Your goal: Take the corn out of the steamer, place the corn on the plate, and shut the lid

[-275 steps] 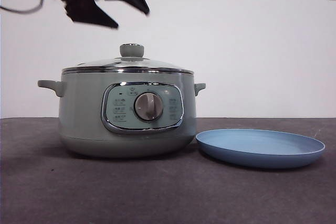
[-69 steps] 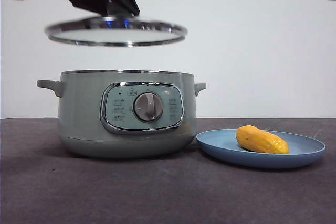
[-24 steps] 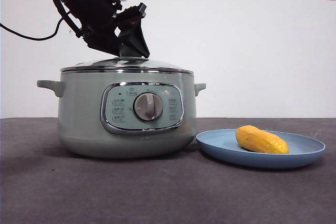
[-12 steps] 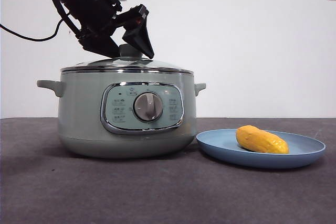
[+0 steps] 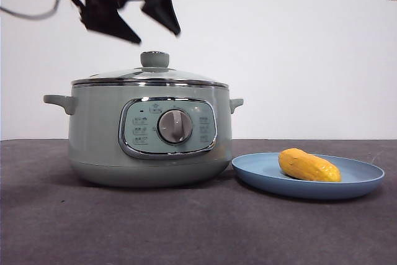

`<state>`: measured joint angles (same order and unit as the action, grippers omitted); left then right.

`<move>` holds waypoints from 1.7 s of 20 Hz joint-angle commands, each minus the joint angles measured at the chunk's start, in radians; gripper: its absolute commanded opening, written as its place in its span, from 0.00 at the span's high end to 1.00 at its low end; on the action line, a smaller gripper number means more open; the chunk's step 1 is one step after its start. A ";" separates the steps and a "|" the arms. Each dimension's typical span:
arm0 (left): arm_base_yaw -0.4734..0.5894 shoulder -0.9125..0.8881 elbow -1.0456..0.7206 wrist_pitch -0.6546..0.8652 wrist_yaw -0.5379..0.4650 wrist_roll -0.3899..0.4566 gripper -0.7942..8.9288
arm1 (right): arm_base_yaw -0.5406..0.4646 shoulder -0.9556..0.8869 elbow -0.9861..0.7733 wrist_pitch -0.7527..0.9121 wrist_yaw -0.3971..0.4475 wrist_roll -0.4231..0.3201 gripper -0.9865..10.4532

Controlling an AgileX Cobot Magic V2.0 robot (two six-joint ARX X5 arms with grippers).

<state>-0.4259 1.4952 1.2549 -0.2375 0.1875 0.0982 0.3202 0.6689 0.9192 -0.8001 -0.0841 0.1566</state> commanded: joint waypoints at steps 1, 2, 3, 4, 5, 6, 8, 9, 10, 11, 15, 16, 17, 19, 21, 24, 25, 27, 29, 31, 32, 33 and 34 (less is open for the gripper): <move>0.002 -0.074 -0.003 -0.067 0.002 0.005 0.39 | 0.002 -0.002 -0.008 0.003 -0.040 -0.026 0.39; 0.002 -0.100 -0.003 -0.100 0.002 0.001 0.39 | 0.002 -0.002 -0.008 0.003 -0.055 -0.028 0.39; 0.002 -0.134 -0.003 -0.142 0.003 -0.002 0.39 | 0.002 -0.002 -0.008 0.003 -0.076 -0.036 0.39; 0.002 -0.169 -0.003 -0.188 0.003 -0.002 0.39 | 0.002 -0.002 -0.008 0.003 -0.095 -0.045 0.39; 0.002 -0.198 -0.003 -0.231 0.004 -0.003 0.39 | 0.002 -0.002 -0.008 0.002 -0.106 -0.051 0.39; 0.001 -0.233 -0.003 -0.281 0.005 -0.012 0.40 | 0.002 -0.002 -0.008 0.001 -0.124 -0.057 0.39; 0.000 -0.296 -0.003 -0.372 0.006 -0.031 0.40 | 0.002 -0.002 -0.008 -0.006 -0.156 -0.071 0.39; 0.000 -0.330 -0.003 -0.422 0.008 -0.035 0.40 | 0.002 -0.002 -0.008 -0.013 -0.175 -0.075 0.39; 0.000 -0.361 -0.003 -0.469 0.011 -0.046 0.40 | 0.002 -0.001 -0.008 -0.022 -0.194 -0.080 0.39; 0.000 -0.388 -0.003 -0.508 0.019 -0.051 0.40 | 0.002 -0.001 -0.008 -0.032 -0.212 -0.085 0.39; 0.000 -0.488 -0.003 -0.659 0.085 -0.052 0.40 | 0.002 -0.001 -0.008 -0.095 -0.270 -0.120 0.39; 0.000 -0.505 -0.003 -0.686 0.087 -0.055 0.40 | 0.002 0.000 -0.008 -0.109 -0.284 -0.129 0.39; 0.000 -0.525 -0.003 -0.718 0.091 -0.063 0.40 | 0.002 0.002 -0.008 -0.126 -0.292 -0.133 0.39; 0.000 -0.552 -0.003 -0.771 0.110 -0.073 0.41 | 0.002 0.004 -0.008 -0.153 -0.310 -0.136 0.39; 0.000 -0.571 -0.003 -0.822 0.135 -0.073 0.41 | 0.002 0.005 -0.008 -0.176 -0.310 -0.148 0.39; 0.000 -0.581 -0.003 -0.875 0.139 -0.072 0.50 | 0.002 0.005 -0.008 -0.197 -0.310 -0.154 0.48; 0.000 -0.581 -0.003 -0.885 0.138 -0.072 0.59 | 0.002 0.005 -0.008 -0.201 -0.310 -0.154 0.56; 0.000 -0.581 -0.003 -0.899 0.138 -0.072 0.81 | 0.002 0.005 -0.008 -0.204 -0.310 -0.154 0.75; 0.000 -0.581 -0.003 -0.899 0.136 -0.072 0.94 | 0.002 0.005 -0.008 -0.204 -0.310 -0.154 0.92; 0.000 -0.581 -0.003 -0.899 0.136 -0.072 0.92 | 0.002 0.005 -0.008 -0.204 -0.310 -0.154 0.92; 0.000 -0.581 -0.003 -0.898 0.136 -0.072 0.92 | 0.002 0.005 -0.008 -0.204 -0.310 -0.154 0.92; 0.000 -0.581 -0.003 -0.897 0.136 -0.072 0.92 | 0.002 0.005 -0.008 -0.204 -0.309 -0.154 0.92; 0.000 -0.581 -0.003 -0.894 0.135 -0.072 0.92 | 0.002 0.005 -0.008 -0.203 -0.309 -0.154 0.92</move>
<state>-0.4259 0.9157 1.2549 -1.1385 0.3241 0.0326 0.3202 0.6739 0.9192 -1.0058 -0.3908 0.0105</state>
